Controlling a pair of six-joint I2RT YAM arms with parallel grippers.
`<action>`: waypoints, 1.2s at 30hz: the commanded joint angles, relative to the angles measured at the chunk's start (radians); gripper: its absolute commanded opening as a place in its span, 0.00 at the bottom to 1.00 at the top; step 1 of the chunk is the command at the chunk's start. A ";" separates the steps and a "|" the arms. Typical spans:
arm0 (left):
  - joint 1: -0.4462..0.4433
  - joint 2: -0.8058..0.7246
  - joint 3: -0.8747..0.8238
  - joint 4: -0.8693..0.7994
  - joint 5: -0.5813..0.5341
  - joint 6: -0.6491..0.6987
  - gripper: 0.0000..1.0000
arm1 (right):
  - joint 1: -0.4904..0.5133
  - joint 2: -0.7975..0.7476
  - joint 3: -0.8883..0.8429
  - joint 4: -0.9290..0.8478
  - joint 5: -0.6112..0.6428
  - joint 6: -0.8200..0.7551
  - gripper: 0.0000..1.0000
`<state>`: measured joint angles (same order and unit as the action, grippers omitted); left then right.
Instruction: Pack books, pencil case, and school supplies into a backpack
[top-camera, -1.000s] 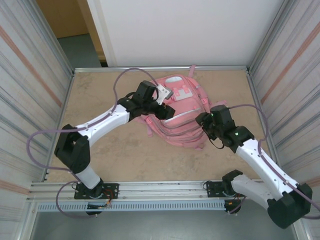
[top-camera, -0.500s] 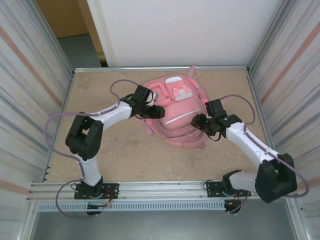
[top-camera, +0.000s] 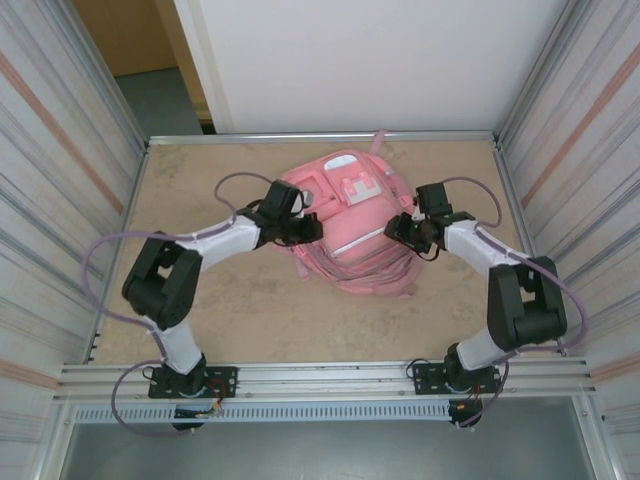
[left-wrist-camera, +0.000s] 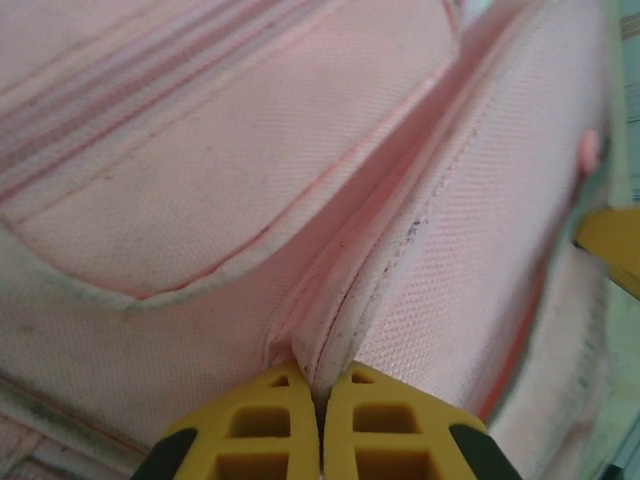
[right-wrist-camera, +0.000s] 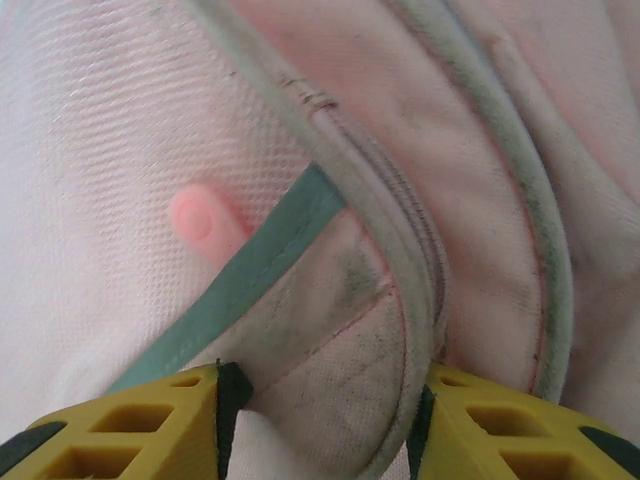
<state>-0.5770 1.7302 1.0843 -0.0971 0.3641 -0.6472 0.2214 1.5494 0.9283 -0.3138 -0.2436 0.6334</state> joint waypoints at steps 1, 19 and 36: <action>-0.022 -0.164 -0.150 0.077 -0.025 -0.155 0.00 | 0.011 0.109 0.097 0.146 -0.072 -0.042 0.43; -0.095 -0.294 -0.242 0.170 -0.244 -0.497 0.00 | 0.233 -0.169 0.027 -0.095 0.220 0.153 0.60; -0.129 -0.380 -0.269 0.206 -0.212 -0.625 0.00 | 0.791 -0.059 0.074 -0.047 0.574 0.760 0.40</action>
<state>-0.6960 1.4178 0.8028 0.0265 0.1249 -1.2549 0.9813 1.4548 0.9459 -0.3927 0.2695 1.3293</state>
